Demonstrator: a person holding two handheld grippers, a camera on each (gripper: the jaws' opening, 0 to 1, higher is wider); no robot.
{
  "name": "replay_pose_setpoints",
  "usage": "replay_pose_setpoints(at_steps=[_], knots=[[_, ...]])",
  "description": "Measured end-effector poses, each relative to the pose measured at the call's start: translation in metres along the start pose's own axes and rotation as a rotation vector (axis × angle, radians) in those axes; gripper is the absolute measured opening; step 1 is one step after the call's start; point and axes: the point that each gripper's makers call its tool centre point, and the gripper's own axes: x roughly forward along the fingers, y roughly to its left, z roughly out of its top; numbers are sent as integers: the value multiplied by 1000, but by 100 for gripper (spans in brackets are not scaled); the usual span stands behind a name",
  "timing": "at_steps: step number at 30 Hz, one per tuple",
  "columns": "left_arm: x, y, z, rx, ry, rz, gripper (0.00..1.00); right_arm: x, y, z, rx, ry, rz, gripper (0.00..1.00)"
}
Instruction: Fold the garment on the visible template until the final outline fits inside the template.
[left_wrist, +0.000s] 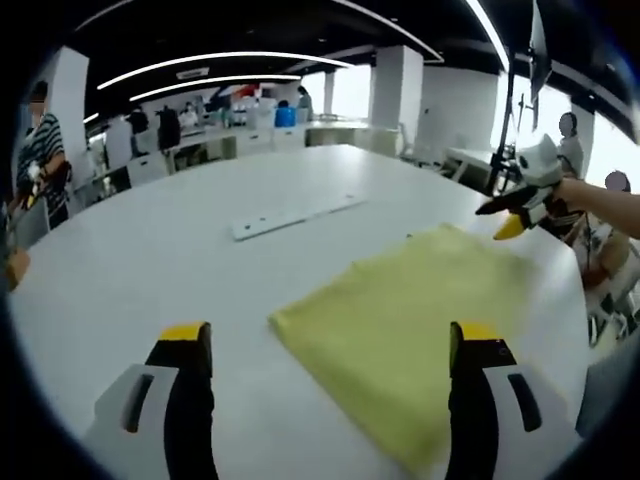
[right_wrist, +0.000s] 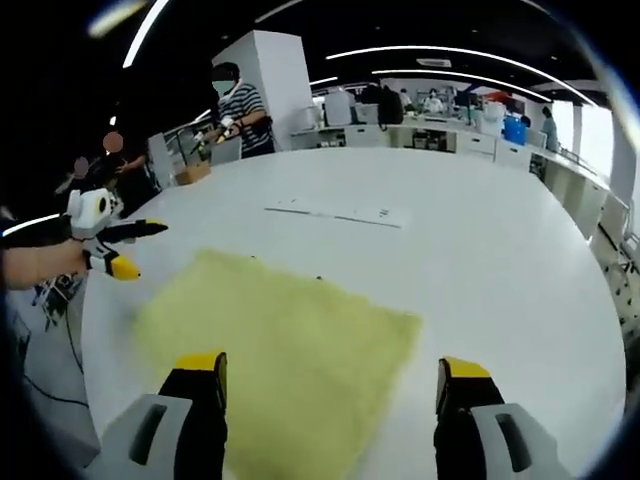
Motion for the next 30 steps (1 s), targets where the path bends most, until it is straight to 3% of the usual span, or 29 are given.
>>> replay_pose_setpoints(at_steps=[15, 21, 30], knots=[[-34, -32, -37, -49, 27, -40, 96, -34, 27, -42, -20, 41, 47, 83], [-44, -44, -52, -75, 36, -58, 84, -42, 29, -59, -22, 59, 45, 74], [-52, -53, -71, -91, 75, -84, 60, -49, 31, -75, -17, 72, 47, 53]])
